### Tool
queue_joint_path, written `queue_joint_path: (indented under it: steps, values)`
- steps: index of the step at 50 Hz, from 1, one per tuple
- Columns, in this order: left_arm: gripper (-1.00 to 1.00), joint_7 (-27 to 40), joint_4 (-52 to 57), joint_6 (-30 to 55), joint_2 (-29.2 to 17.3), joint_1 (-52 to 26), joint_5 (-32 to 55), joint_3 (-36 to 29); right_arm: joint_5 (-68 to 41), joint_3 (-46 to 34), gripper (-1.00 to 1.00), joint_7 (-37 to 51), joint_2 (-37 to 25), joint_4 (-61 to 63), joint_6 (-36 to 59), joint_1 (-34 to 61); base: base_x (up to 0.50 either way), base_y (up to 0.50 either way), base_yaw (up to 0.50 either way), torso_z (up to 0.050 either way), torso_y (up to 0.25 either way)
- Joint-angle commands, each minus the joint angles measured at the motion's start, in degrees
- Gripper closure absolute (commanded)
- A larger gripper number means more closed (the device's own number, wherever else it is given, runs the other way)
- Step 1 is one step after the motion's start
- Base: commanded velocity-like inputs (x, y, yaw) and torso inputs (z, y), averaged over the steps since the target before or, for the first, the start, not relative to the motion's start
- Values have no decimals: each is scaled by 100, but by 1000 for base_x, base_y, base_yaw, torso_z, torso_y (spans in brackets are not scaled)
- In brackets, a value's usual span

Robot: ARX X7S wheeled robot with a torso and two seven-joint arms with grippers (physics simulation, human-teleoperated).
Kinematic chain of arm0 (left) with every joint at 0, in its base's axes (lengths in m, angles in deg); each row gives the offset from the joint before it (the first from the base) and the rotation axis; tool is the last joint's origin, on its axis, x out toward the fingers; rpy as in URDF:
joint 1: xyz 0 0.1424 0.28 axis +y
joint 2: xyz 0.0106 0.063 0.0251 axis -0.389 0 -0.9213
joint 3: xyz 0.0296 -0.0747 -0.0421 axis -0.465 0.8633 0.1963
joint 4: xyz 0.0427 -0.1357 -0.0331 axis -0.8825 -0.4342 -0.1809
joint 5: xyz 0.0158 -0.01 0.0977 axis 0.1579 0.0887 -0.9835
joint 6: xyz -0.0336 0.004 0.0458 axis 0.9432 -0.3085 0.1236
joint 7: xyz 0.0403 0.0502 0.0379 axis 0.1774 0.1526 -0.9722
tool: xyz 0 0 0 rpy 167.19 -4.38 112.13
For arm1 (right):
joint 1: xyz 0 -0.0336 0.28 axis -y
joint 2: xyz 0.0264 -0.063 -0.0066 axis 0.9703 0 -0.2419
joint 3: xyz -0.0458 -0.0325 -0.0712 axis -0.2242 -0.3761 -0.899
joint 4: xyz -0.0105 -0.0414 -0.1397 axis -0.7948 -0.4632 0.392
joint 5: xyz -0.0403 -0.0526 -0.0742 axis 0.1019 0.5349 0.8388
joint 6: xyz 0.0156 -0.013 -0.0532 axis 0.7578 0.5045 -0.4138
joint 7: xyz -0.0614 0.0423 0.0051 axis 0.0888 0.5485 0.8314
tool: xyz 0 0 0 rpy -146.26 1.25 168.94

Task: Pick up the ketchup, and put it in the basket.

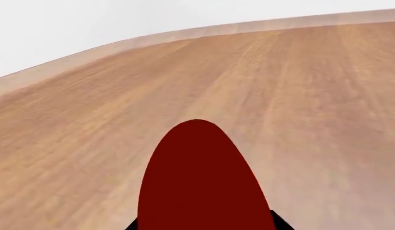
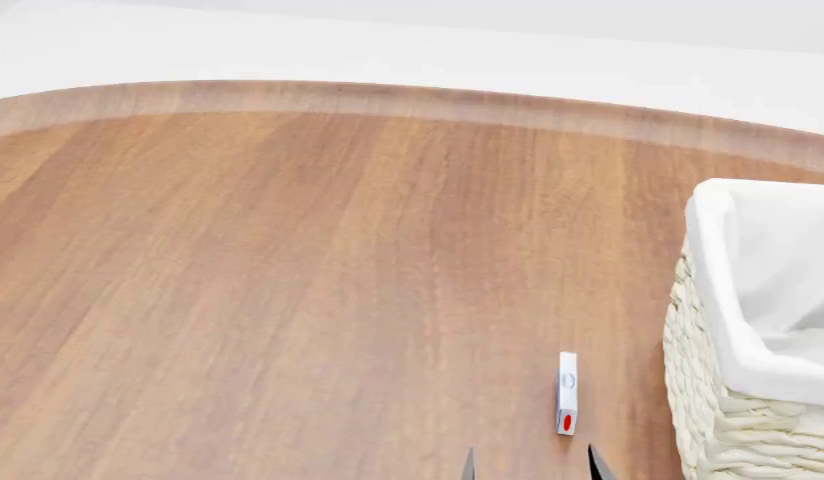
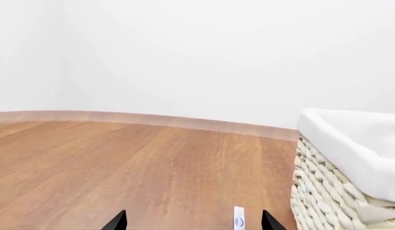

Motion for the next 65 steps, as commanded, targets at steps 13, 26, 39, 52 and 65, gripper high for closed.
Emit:
queue_joint_path:
  steps: [13, 26, 39, 52, 65]
  values:
    - [100, 278, 2982, 2631, -490, -174, 286, -134, 59, 62, -100, -104, 66, 6, -68, -13, 0, 0, 0, 0, 0]
    - [100, -666, 3562, 4266, -716, -2070, 905, -965, 2, 57, -100, -89, 39, -17, -71, 13, 0, 0, 0, 0, 0]
    - [100, -1556, 2960, 5007, -555, -3968, 1126, -1529, -30, 31, -100, -75, 18, -51, -84, 24, 0, 0, 0, 0, 1]
    - [100, -3630, 536, 5193, 96, -6012, 1393, -2286, -113, 48, -100, -72, -31, -9, -60, 34, 0, 0, 0, 0, 0]
    - [100, -5769, -3867, 3543, 1194, -8085, 829, -2583, -384, 28, -100, -184, -73, 80, 217, 193, 0, 0, 0, 0, 1]
